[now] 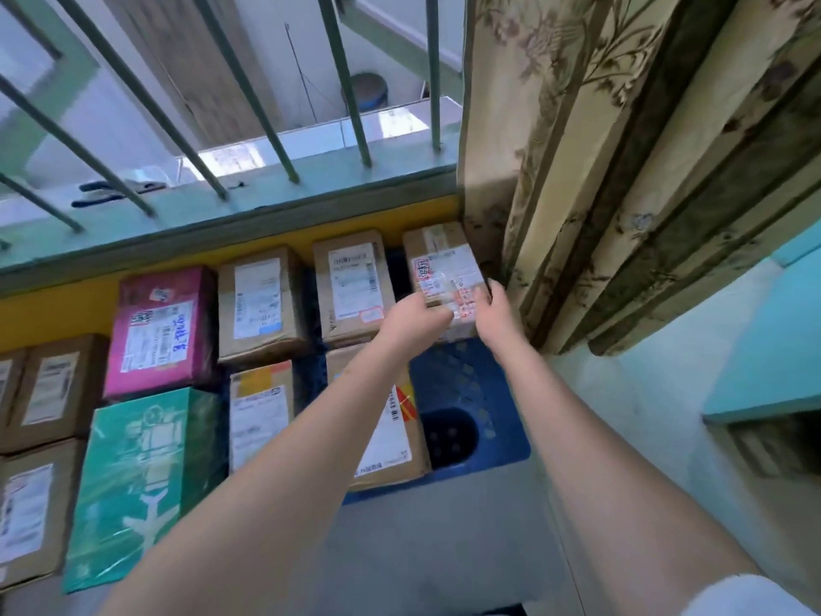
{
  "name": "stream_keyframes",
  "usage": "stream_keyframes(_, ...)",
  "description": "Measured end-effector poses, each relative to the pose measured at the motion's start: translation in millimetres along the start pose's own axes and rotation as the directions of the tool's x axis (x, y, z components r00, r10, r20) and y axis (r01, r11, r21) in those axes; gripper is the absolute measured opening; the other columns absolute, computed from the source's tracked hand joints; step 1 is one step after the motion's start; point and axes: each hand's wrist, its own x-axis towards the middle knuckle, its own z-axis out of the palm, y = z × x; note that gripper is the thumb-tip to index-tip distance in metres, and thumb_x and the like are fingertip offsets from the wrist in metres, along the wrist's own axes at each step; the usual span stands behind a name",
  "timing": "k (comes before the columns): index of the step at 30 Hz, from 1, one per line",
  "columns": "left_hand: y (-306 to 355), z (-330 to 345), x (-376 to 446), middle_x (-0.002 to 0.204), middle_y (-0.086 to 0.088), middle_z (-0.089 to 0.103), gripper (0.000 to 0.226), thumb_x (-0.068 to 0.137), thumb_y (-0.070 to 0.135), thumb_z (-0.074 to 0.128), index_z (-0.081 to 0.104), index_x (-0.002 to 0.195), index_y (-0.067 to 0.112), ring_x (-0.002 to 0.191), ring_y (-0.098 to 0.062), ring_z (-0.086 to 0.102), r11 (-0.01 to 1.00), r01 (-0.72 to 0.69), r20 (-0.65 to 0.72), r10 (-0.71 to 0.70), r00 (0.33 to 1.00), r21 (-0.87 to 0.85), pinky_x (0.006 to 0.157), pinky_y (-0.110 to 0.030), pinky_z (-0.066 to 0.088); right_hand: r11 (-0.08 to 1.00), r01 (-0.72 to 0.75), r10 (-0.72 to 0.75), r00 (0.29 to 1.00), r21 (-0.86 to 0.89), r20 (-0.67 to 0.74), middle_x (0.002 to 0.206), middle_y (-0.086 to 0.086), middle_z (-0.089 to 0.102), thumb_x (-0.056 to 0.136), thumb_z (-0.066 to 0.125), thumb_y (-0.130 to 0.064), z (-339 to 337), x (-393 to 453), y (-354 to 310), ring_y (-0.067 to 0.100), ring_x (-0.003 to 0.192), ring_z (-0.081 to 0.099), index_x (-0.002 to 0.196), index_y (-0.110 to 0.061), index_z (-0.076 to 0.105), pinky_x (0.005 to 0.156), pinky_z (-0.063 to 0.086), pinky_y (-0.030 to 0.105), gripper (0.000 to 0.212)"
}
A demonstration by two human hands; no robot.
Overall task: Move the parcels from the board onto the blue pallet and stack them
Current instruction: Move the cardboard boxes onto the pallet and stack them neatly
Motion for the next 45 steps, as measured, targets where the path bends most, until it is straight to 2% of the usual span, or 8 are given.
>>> stream_keyframes(4, 6.3, -4.5, 5.3, 0.066, 0.005, 0.053, 0.014, 0.084, 0.028, 0.053, 0.048, 0.071, 0.029, 0.058, -0.011, 0.052, 0.995, 0.035, 0.041, -0.031, 0.999, -0.095, 0.046, -0.022, 0.035, 0.992, 0.058, -0.059, 0.998, -0.113, -0.009, 0.133, 0.011, 0.058, 0.105, 0.031, -0.034, 4.6, 7.0, -7.0, 0.031, 0.117, 0.057, 0.138, -0.014, 0.047, 0.1, 0.047, 0.045, 0.042)
stream_keyframes(8, 2.3, -21.8, -5.4, 0.083, 0.009, 0.058, 0.006, 0.09, 0.026, 0.053, 0.057, 0.092, 0.023, 0.062, -0.002, 0.049, 0.993, 0.006, 0.006, -0.005, 1.0, -0.118, 0.049, -0.018, 0.035, 0.942, 0.034, -0.056, 0.997, -0.335, -0.056, 0.155, 0.018, 0.031, 0.105, 0.031, -0.033, 7.6, 2.5, -27.4, 0.035, 0.136, 0.039, 0.153, -0.008, 0.026, 0.108, 0.035, 0.04, 0.054)
stream_keyframes(12, -19.8, -59.3, -36.3, 0.148, -0.003, 0.045, 0.064, 0.091, 0.032, 0.058, 0.034, 0.148, 0.016, 0.127, -0.018, 0.05, 0.988, -0.095, -0.099, 0.084, 0.992, -0.12, 0.098, -0.031, 0.043, 0.903, 0.16, -0.22, 0.969, -0.4, -0.11, 0.16, 0.013, 0.023, 0.103, 0.032, -0.042, 22.0, -36.1, -73.2, 0.031, 0.142, 0.032, 0.155, -0.013, 0.019, 0.112, 0.031, 0.043, 0.062)
stream_keyframes(19, -151.7, -176.8, -154.7, 0.133, -0.003, 0.058, 0.053, 0.089, 0.034, 0.059, 0.049, 0.138, 0.019, 0.12, -0.017, 0.055, 0.975, -0.144, -0.385, 0.069, 0.92, -0.167, 0.098, -0.032, 0.044, 0.797, 0.533, -0.523, 0.844, -0.284, 0.116, 0.159, 0.013, 0.025, 0.103, 0.033, -0.045, 164.6, -174.8, -178.2, 0.028, 0.145, 0.025, 0.155, -0.012, 0.02, 0.116, 0.022, 0.042, 0.064)
stream_keyframes(24, -324.9, -238.1, -281.8, 0.124, -0.008, 0.063, 0.042, 0.09, 0.023, 0.063, 0.058, 0.13, 0.012, 0.113, -0.021, 0.06, 0.95, -0.002, -0.544, -0.177, 0.82, -0.312, 0.098, -0.038, 0.047, 0.718, 0.669, -0.593, 0.732, -0.192, 0.334, 0.154, 0.018, 0.035, 0.103, 0.04, -0.036, 340.2, -318.7, -188.2, 0.029, 0.142, 0.031, 0.152, -0.004, 0.028, 0.112, 0.024, 0.035, 0.06)
stream_keyframes(33, -580.8, -257.0, -445.0, 0.109, -0.005, 0.063, 0.034, 0.09, 0.024, 0.057, 0.057, 0.123, 0.014, 0.098, -0.023, 0.061, 0.686, 0.215, -0.451, -0.65, 0.611, -0.695, 0.083, -0.031, 0.048, 0.639, 0.717, -0.32, 0.579, -0.28, 0.75, 0.149, 0.018, 0.039, 0.102, 0.037, -0.038, 576.9, -509.1, -91.7, 0.031, 0.134, 0.039, 0.146, -0.007, 0.035, 0.104, 0.035, 0.041, 0.054)
stream_keyframes(38, -662.1, -250.4, -458.3, 0.083, 0.005, 0.056, 0.019, 0.087, 0.022, 0.063, 0.057, 0.103, 0.015, 0.083, -0.019, 0.055, 0.569, 0.28, -0.368, -0.762, 0.533, -0.773, 0.065, -0.026, 0.039, 0.533, 0.743, -0.195, 0.573, -0.404, 0.796, 0.146, 0.016, 0.042, 0.1, 0.038, -0.035, 639.2, -510.2, -51.9, 0.032, 0.13, 0.043, 0.144, -0.009, 0.037, 0.099, 0.038, 0.04, 0.051)
stream_keyframes(45, -717.7, -256.6, -427.3, 0.11, 0.0, 0.058, 0.047, 0.083, 0.031, 0.065, 0.053, 0.124, 0.014, 0.095, -0.02, 0.056, 0.545, 0.509, -0.302, -0.821, 0.484, -0.666, 0.073, -0.025, 0.04, 0.391, 0.726, 0.006, 0.612, -0.565, 0.791, 0.133, 0.015, 0.044, 0.097, 0.038, -0.028, 705.5, -467.9, -19.7, 0.034, 0.118, 0.047, 0.132, -0.01, 0.048, 0.08, 0.032, 0.034, 0.041)
